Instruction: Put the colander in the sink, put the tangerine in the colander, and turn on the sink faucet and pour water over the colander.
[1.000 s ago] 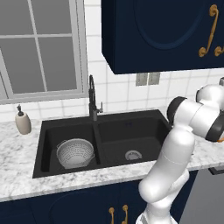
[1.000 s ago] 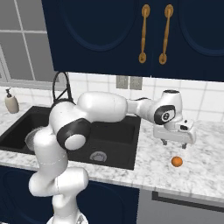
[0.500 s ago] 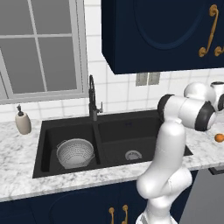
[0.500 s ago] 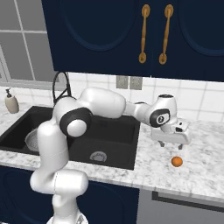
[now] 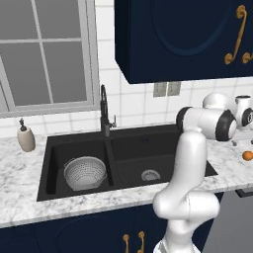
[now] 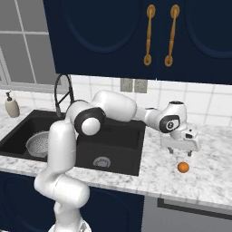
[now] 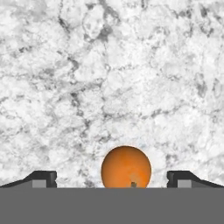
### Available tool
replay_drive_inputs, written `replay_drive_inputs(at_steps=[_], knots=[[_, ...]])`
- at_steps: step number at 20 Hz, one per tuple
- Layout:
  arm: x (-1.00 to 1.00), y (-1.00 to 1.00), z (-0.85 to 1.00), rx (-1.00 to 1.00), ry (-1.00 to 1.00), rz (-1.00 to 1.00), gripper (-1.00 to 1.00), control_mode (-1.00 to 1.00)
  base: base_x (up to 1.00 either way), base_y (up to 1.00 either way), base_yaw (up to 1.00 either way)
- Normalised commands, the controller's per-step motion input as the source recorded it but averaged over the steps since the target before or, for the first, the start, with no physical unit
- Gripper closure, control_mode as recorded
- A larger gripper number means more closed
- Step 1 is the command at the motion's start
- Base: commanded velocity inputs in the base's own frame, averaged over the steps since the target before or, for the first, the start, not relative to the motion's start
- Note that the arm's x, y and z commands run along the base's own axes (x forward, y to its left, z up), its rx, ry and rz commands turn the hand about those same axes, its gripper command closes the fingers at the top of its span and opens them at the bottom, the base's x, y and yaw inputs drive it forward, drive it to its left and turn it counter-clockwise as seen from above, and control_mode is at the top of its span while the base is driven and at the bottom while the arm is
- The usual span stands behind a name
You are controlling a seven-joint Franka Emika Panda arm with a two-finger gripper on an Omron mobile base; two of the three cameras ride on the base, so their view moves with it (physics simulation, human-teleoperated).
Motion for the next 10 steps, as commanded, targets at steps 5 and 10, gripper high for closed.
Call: replay_drive_inputs(at_steps=[5,10], knots=[[-0.23,-0.14,-0.04,0.09,0.0,0.0,-1.0,-1.0,0.0,0.0,0.0],[-0.52,0.0,-0.08,0.08,0.0,0.0,-1.0,-1.0,0.0,0.0,0.0]])
